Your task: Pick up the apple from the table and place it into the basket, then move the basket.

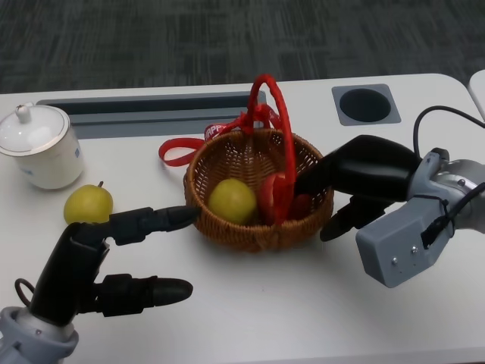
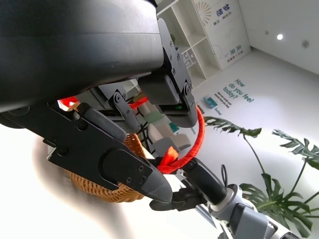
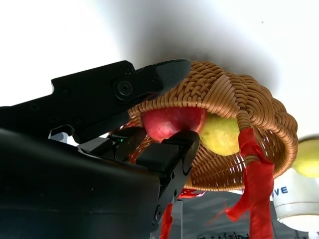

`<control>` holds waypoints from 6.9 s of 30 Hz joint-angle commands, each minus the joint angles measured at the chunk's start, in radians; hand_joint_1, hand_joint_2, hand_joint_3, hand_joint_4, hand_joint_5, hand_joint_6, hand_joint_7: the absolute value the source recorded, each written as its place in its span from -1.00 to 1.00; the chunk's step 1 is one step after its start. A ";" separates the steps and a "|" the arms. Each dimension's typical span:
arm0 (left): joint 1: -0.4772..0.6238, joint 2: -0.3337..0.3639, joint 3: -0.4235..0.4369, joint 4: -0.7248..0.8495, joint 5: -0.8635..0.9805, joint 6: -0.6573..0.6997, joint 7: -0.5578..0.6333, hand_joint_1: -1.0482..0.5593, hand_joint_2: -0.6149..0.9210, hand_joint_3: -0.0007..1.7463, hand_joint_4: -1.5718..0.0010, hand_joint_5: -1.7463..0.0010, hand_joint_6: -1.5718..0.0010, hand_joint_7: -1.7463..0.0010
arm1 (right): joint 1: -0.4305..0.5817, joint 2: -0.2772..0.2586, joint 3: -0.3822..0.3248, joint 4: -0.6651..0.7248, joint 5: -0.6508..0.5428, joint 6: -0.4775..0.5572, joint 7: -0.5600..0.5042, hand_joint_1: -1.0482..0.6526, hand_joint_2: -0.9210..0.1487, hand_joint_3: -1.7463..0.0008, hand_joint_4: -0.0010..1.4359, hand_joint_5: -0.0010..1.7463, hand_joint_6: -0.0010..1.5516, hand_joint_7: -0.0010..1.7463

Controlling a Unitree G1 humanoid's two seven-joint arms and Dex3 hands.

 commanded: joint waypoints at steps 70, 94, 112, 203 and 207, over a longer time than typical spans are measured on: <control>0.136 -0.080 0.051 -0.199 0.024 -0.062 0.137 -0.30 0.76 -1.00 -0.39 0.93 -0.26 0.99 | 0.006 0.092 0.072 0.085 -0.007 0.213 -0.003 -0.24 -1.00 0.81 0.16 0.44 0.26 -0.99; 0.231 -0.067 0.065 -0.194 0.016 -0.164 0.149 -0.31 0.77 -0.99 -0.41 0.93 -0.27 1.00 | -0.121 0.090 -0.225 0.114 0.144 0.615 0.061 -0.16 -1.00 0.96 0.66 -0.92 0.28 -1.00; 0.453 -0.079 0.088 -0.273 0.005 -0.219 0.172 -0.27 0.78 -1.00 -0.40 0.96 -0.26 1.00 | -0.155 0.060 -0.367 0.120 0.169 0.763 0.008 -0.15 -0.97 0.99 0.77 -0.96 0.35 -0.99; 0.108 0.022 0.042 -0.089 -0.093 -0.148 0.049 -0.35 0.75 -1.00 -0.42 0.98 -0.29 0.99 | 0.454 0.232 -0.566 -0.140 0.785 -0.332 0.647 -0.23 -0.78 0.99 0.11 -0.98 -0.10 -0.97; 0.107 0.026 0.044 -0.095 -0.091 -0.142 0.047 -0.33 0.75 -1.00 -0.43 0.98 -0.29 0.99 | 0.464 0.249 -0.566 -0.142 0.756 -0.354 0.603 -0.18 -0.78 1.00 0.14 -0.98 -0.04 -0.97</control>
